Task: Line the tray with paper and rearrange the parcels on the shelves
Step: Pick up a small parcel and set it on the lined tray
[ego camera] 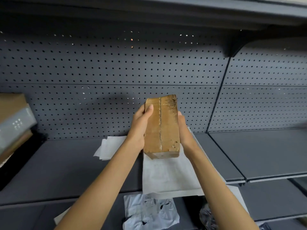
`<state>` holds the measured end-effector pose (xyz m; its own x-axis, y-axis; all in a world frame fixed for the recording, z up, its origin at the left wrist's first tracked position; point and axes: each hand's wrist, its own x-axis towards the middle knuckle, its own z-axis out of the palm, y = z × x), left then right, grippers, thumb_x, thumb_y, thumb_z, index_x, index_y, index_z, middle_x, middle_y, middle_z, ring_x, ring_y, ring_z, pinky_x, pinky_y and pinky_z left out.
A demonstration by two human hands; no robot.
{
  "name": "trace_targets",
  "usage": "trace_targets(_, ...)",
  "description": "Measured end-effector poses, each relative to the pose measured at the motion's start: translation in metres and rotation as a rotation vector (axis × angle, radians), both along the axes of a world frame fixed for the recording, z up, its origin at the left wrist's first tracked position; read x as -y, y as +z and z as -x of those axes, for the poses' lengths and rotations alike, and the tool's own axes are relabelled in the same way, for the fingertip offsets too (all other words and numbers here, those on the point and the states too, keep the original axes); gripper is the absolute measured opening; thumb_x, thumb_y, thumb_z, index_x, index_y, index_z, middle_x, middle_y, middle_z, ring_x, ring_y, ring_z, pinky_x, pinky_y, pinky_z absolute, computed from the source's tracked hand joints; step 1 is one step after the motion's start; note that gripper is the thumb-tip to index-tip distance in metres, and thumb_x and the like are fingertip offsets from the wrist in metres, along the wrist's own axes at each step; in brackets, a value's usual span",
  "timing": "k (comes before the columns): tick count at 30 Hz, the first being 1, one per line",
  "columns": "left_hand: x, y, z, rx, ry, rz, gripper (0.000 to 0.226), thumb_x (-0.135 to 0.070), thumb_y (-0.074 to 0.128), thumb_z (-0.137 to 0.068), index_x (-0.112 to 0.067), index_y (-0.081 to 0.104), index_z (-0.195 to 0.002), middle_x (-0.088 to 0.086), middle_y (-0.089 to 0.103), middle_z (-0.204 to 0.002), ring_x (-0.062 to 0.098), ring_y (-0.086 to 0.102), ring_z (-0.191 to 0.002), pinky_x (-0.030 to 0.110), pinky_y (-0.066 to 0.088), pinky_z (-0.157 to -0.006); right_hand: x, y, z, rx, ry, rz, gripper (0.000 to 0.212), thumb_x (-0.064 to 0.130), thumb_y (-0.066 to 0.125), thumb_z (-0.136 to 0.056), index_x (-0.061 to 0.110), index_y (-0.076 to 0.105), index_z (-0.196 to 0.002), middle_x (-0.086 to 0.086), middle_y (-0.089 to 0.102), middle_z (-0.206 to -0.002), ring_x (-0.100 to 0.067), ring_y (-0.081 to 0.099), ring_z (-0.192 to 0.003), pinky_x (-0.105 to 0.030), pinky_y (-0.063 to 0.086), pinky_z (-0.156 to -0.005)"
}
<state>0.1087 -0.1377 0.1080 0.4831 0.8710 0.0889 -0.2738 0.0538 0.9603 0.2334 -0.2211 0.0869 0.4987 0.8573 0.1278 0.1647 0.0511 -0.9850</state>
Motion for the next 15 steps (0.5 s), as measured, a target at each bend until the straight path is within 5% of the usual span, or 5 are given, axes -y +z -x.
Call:
trace_targets(4, 0.010, -0.014, -0.032, 0.058, -0.005, 0.178, 0.032, -0.026, 0.057, -0.103, -0.019, 0.063, -0.134, 0.007, 0.071, -0.124, 0.026, 0.068, -0.112, 0.039, 0.058, -0.089, 0.023, -0.002, -0.041, 0.164, -0.094, 0.146, 0.052, 0.058, 0.031, -0.102, 0.034, 0.045, -0.145, 0.008, 0.056, -0.137, -0.015, 0.054, -0.124, -0.041, 0.041, -0.109)
trace_targets(8, 0.024, -0.039, -0.055, -0.011, 0.098, 0.203, 0.025, -0.016, 0.056, -0.103, -0.029, 0.057, -0.124, 0.006, 0.067, -0.103, 0.014, 0.064, -0.082, 0.029, 0.051, -0.064, 0.039, 0.002, -0.067, 0.393, -0.153, 0.292, 0.061, 0.054, 0.042, -0.102, 0.029, 0.030, -0.157, -0.007, 0.056, -0.140, -0.028, 0.058, -0.123, -0.049, 0.043, -0.107)
trace_targets(11, 0.032, -0.055, -0.070, -0.098, 0.121, 0.223, 0.014, -0.013, 0.052, -0.105, -0.025, 0.059, -0.103, 0.008, 0.065, -0.096, 0.016, 0.059, -0.074, 0.029, 0.045, -0.062, 0.045, 0.003, -0.080, 0.546, -0.159, 0.407, 0.060, 0.053, 0.041, -0.103, 0.024, 0.033, -0.155, -0.011, 0.050, -0.142, -0.033, 0.056, -0.124, -0.046, 0.043, -0.100)
trace_targets(15, 0.039, -0.065, -0.078, -0.151, 0.118, 0.264, 0.013, -0.014, 0.045, -0.106, -0.019, 0.057, -0.105, 0.003, 0.063, -0.085, 0.015, 0.057, -0.071, 0.029, 0.045, -0.062, 0.049, -0.001, -0.087, 0.649, -0.167, 0.484, 0.054, 0.050, 0.044, -0.103, 0.022, 0.042, -0.149, -0.011, 0.046, -0.143, -0.035, 0.059, -0.121, -0.046, 0.045, -0.096)
